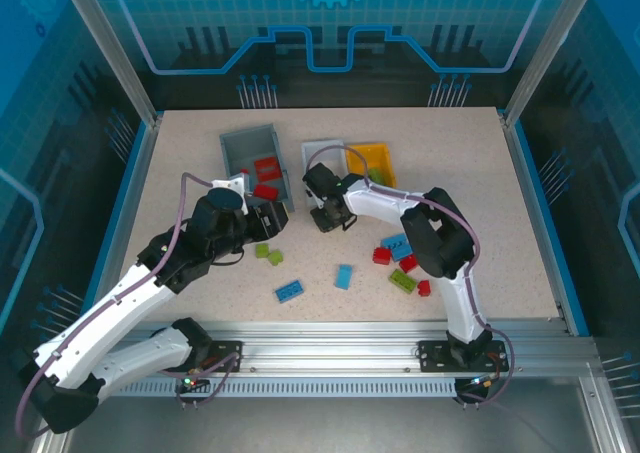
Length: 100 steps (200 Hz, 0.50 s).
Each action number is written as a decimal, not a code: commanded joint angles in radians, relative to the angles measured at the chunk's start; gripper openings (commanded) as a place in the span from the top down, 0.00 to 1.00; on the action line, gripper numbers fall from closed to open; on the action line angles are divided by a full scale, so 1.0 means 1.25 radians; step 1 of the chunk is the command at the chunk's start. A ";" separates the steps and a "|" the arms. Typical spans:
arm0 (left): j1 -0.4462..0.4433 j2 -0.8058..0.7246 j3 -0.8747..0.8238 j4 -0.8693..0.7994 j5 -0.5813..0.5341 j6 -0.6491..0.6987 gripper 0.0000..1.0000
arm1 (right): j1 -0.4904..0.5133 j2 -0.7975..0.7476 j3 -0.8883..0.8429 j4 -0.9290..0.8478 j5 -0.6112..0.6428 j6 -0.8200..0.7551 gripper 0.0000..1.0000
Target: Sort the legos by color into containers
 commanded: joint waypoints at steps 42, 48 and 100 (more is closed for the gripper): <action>-0.023 0.069 0.066 0.068 0.093 0.010 0.41 | -0.017 -0.362 -0.189 -0.045 -0.035 0.097 0.74; -0.030 0.087 0.077 0.079 0.096 0.013 0.42 | -0.044 -0.379 -0.190 -0.041 -0.052 0.099 0.74; -0.135 0.321 0.278 0.078 0.007 0.099 0.41 | -0.249 -0.249 -0.025 -0.021 -0.167 0.104 0.75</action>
